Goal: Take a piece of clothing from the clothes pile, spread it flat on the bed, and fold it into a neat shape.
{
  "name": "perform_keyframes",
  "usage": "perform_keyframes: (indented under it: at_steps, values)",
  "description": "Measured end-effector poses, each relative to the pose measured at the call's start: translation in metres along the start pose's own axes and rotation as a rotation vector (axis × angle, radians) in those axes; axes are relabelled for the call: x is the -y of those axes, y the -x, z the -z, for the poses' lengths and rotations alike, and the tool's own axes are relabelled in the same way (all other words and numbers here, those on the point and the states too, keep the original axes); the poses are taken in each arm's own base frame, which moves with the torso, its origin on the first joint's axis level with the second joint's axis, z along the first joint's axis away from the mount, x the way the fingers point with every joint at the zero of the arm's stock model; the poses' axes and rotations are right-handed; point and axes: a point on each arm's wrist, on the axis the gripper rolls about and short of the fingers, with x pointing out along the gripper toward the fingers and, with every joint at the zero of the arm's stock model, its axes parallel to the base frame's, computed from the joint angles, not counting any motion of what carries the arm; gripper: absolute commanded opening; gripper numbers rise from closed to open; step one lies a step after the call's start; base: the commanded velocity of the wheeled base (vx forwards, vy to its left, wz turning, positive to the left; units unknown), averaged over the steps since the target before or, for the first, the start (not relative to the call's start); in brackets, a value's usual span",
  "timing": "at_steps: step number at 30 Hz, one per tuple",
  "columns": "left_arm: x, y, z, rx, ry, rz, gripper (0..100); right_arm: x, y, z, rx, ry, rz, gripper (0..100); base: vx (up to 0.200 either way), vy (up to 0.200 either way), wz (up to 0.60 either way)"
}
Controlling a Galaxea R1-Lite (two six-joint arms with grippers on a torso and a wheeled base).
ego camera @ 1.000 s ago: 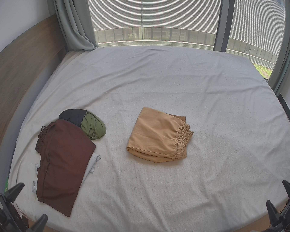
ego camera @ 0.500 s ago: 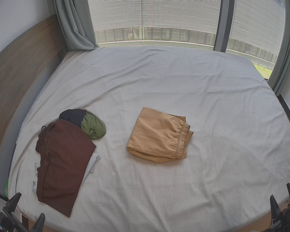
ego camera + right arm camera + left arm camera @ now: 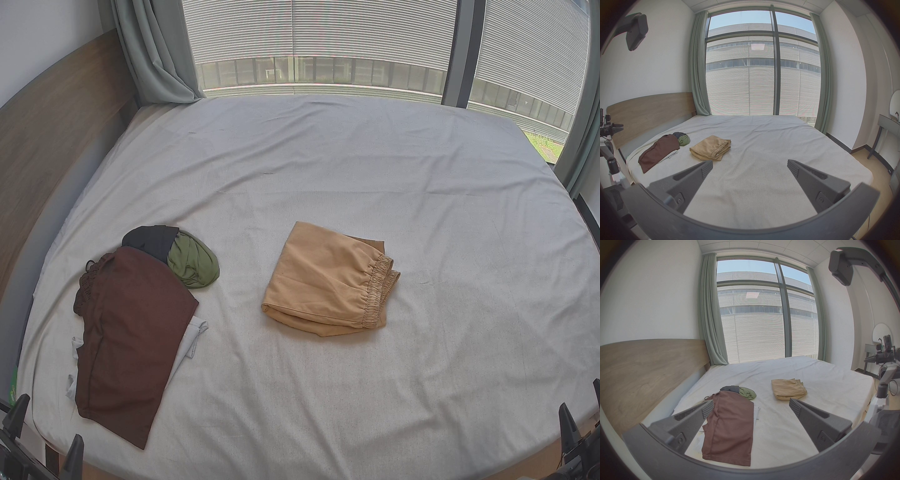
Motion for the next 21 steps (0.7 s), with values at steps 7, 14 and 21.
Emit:
perform_keyframes:
  at_steps: [7, 14, 21]
  values:
    - [-0.0021, 0.0006, 0.0043, -0.044, 0.057, -0.118, 100, 0.0, 0.0, 0.0, 0.0, 0.0, 0.0, 100, 0.0, 0.0, 0.0]
    - [-0.0032, 0.0011, 0.0078, -0.078, 0.106, -0.183, 100, 0.0, 0.0, 0.0, 0.0, 0.0, 0.002, 100, 0.0, 0.0, 0.0]
    - [-0.0032, 0.0011, 0.0079, -0.078, 0.112, -0.182, 100, -0.0001, -0.0001, 0.0, -0.001, 0.001, 0.002, 100, 0.0, 0.0, 0.0]
